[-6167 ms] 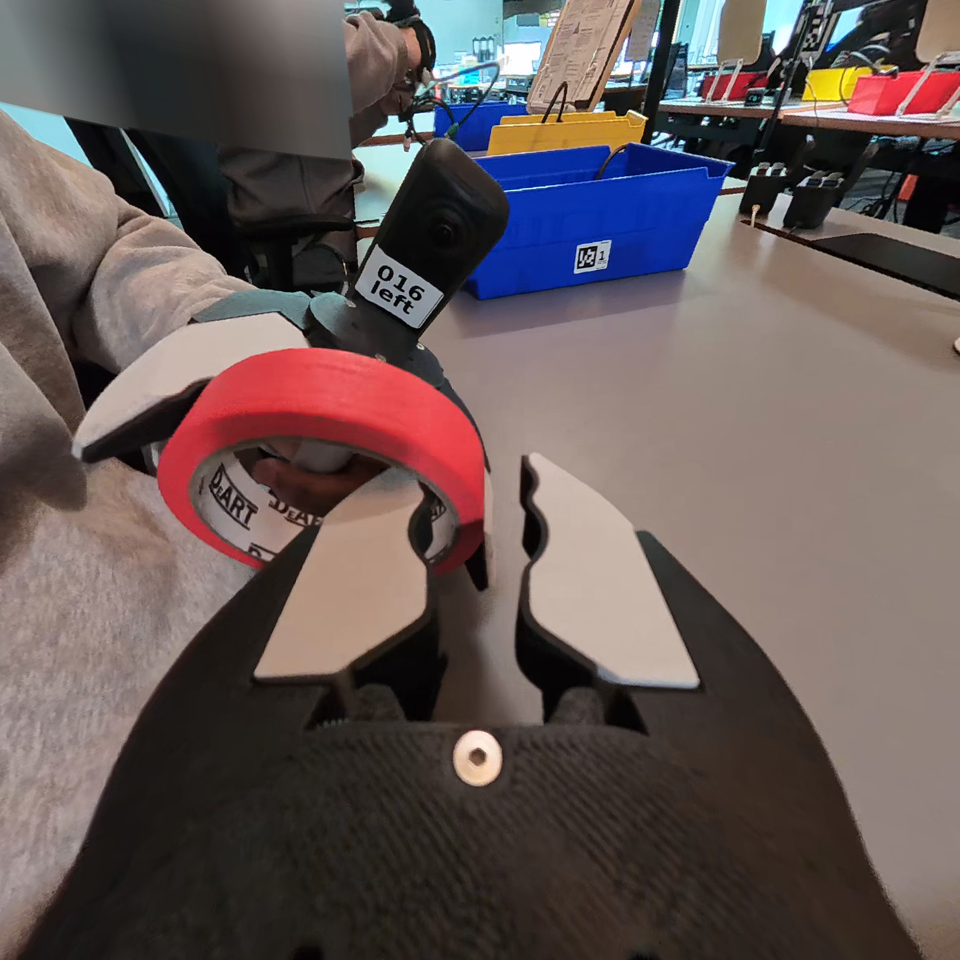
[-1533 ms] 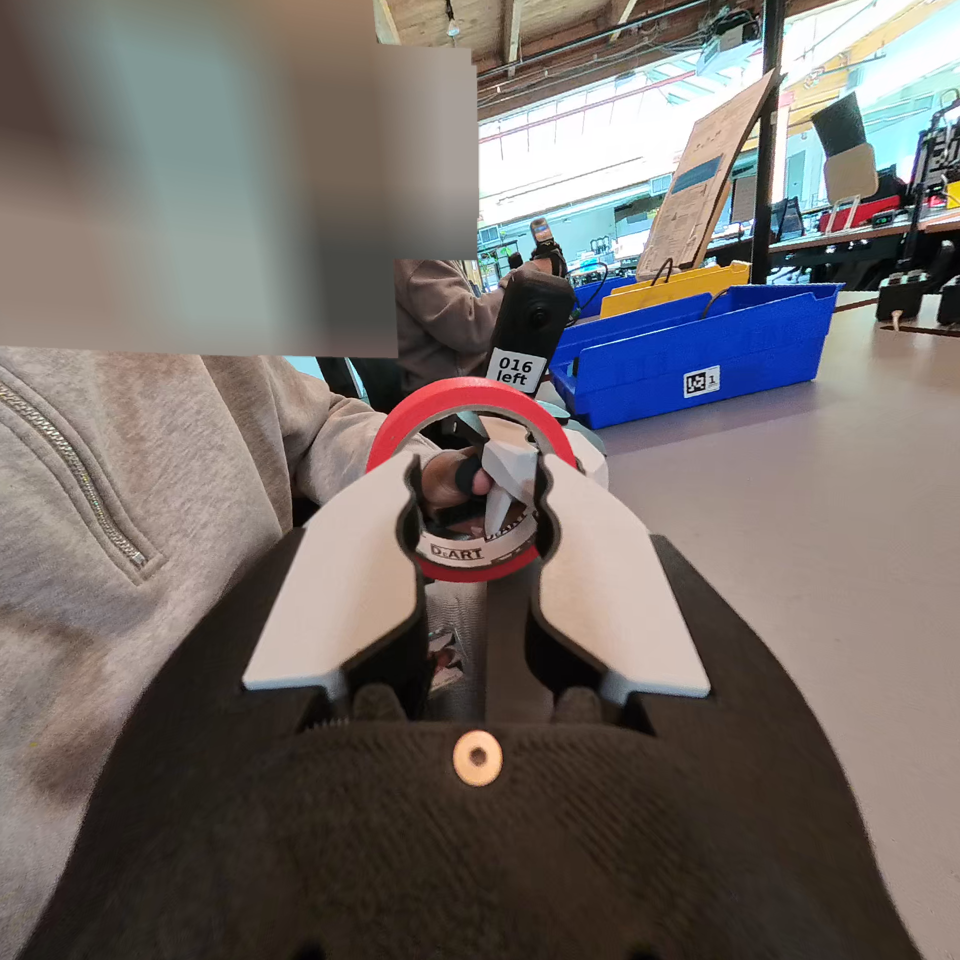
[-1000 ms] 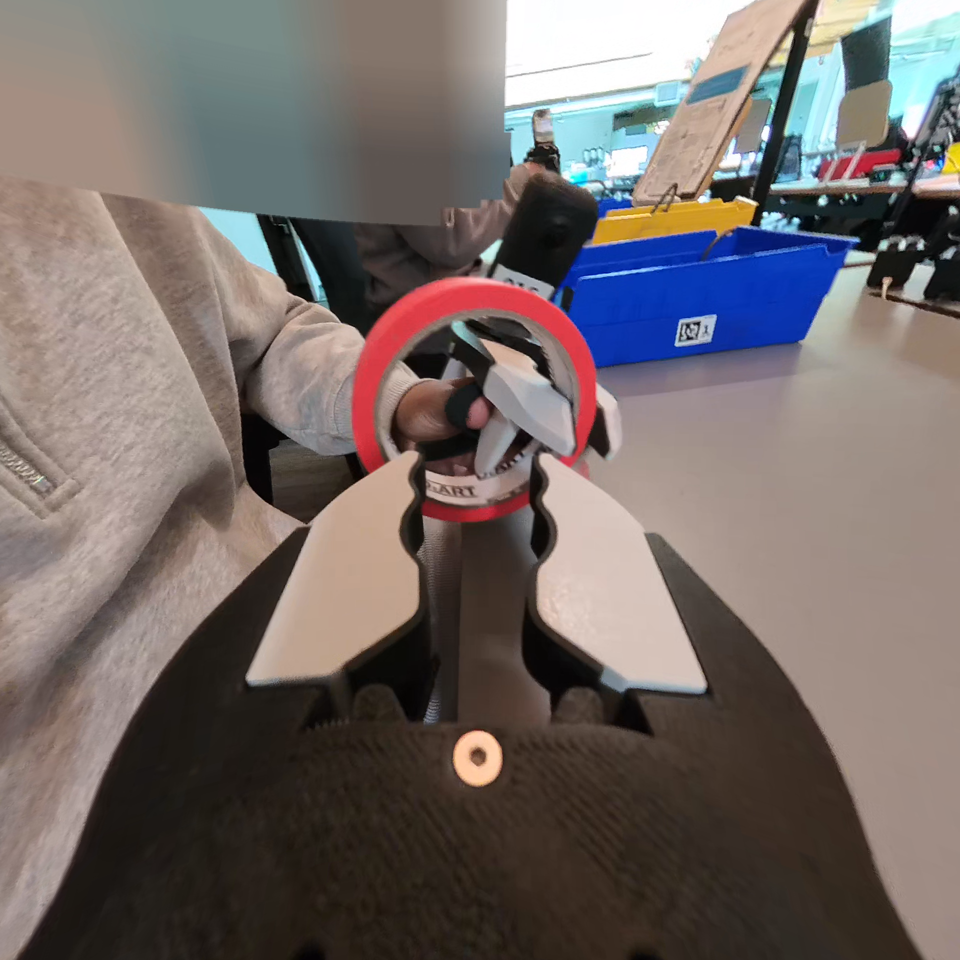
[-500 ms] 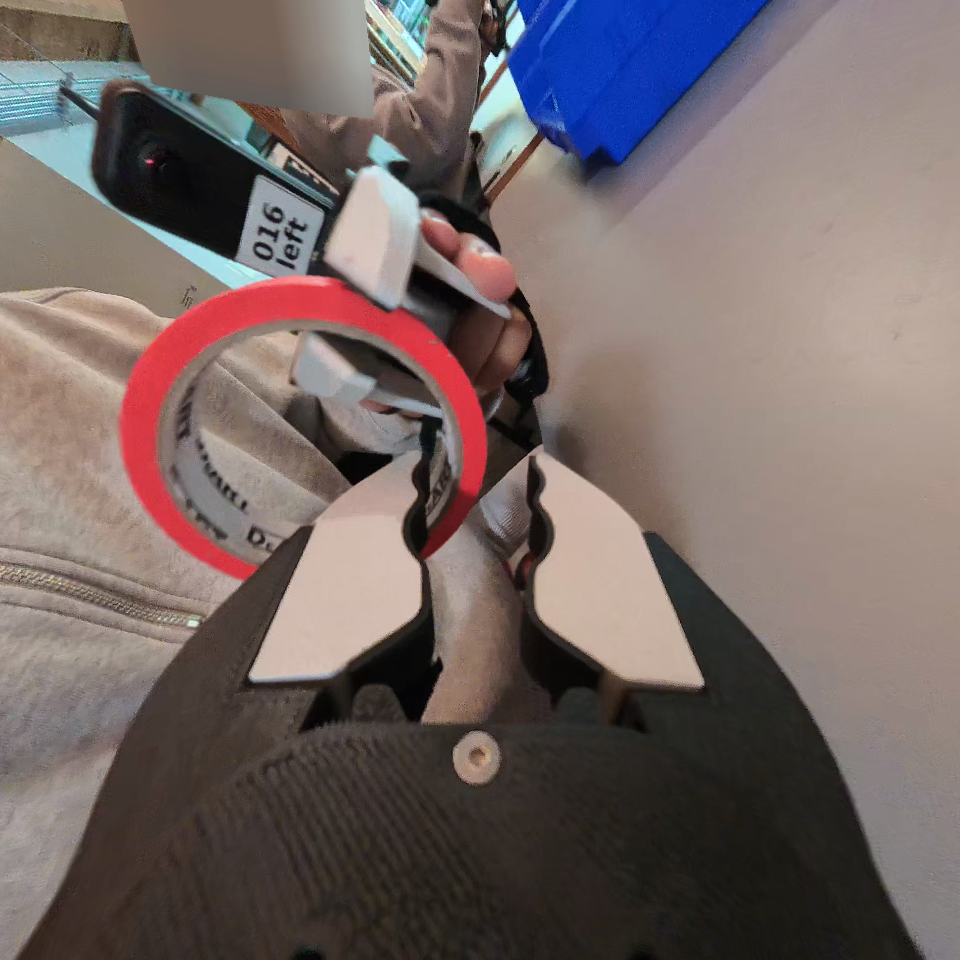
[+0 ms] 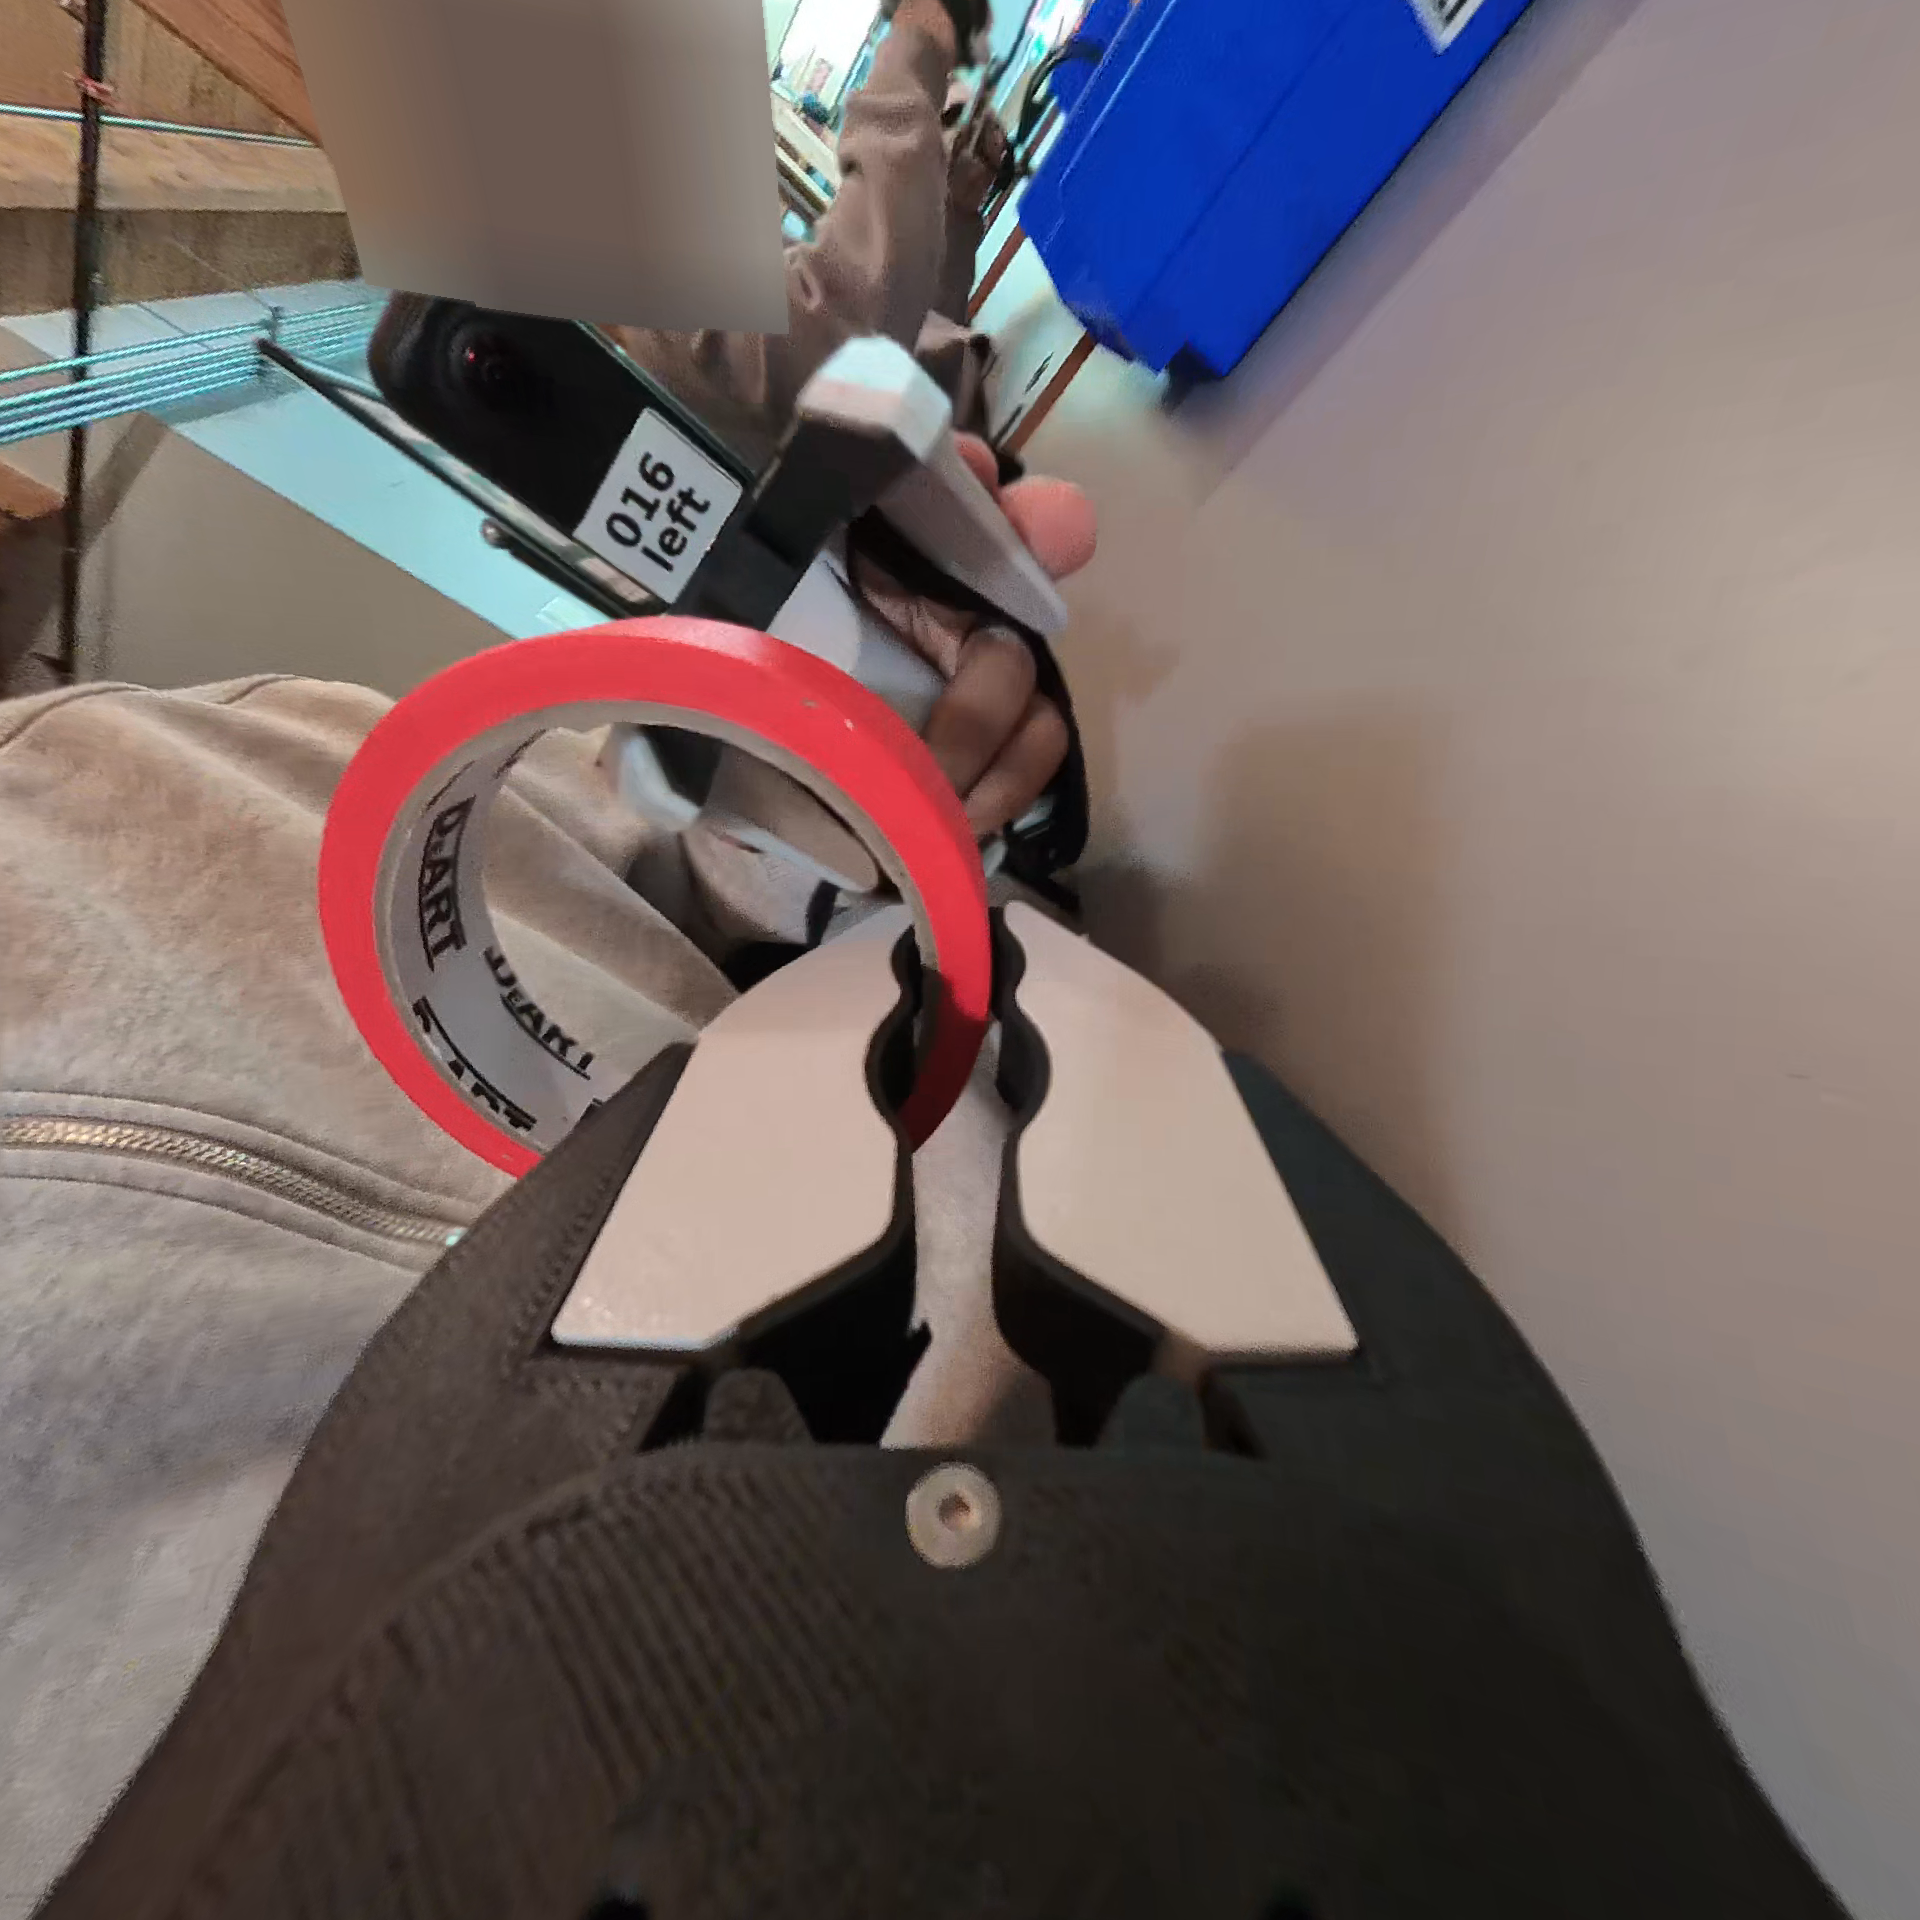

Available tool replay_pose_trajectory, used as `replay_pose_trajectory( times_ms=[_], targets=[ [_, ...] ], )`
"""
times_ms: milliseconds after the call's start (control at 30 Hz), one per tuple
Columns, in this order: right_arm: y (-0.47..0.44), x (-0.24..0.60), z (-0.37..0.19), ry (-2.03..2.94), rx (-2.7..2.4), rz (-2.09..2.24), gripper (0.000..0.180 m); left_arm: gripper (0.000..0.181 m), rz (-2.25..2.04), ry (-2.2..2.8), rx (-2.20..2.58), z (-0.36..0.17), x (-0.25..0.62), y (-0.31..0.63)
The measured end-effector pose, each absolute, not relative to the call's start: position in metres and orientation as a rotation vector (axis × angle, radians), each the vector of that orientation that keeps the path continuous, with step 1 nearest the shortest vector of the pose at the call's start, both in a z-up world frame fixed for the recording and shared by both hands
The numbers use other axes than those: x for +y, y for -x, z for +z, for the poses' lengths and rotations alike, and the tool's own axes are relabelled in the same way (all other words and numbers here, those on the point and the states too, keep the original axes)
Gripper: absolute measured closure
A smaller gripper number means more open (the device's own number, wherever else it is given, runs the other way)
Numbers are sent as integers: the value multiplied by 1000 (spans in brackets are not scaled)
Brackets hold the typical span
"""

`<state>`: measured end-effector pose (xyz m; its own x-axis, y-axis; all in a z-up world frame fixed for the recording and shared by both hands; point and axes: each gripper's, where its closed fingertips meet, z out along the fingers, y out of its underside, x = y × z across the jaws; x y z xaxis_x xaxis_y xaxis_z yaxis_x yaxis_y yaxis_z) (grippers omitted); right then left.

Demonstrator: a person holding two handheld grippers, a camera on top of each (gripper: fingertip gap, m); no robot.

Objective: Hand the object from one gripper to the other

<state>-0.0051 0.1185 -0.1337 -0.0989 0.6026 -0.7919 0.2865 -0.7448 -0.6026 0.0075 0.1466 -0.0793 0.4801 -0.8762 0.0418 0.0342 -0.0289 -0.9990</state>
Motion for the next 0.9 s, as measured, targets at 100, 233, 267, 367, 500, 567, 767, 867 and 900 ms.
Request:
replay_pose_trajectory(
  times_ms=[100, 233, 267, 367, 500, 567, 767, 867, 900],
  targets=[
    [-3, 134, -136, 1917, -984, 1815, 168, 134, -975, 1472, 724, -85, 152, -4],
    [-13, 153, -130, 1869, -927, 1760, 168, 138, -1188, 1560, 614, -95, 156, -3],
    [-15, 157, -127, 1851, -906, 1762, 168, 139, -1252, 1580, 587, -97, 156, -4],
    [-21, 166, -120, 1784, -882, 1733, 168, 138, -1461, 1625, 512, -103, 152, -10],
    [-25, 174, -114, 1690, -908, 1602, 168, 145, -1728, 1595, 508, -100, 134, -22],
    [-25, 176, -113, 1641, -939, 1521, 168, 145, -1791, 1555, 549, -95, 124, -27],
    [-21, 167, -101, 1482, -1013, 1442, 168, 149, -1773, 1428, 743, -82, 99, -36],
    [-21, 167, -99, 1450, -1033, 1391, 168, 142, -1805, 1359, 781, -72, 90, -34],
    [-21, 167, -100, 1451, -1041, 1379, 168, 137, -1822, 1337, 791, -69, 87, -35]
  ],
)
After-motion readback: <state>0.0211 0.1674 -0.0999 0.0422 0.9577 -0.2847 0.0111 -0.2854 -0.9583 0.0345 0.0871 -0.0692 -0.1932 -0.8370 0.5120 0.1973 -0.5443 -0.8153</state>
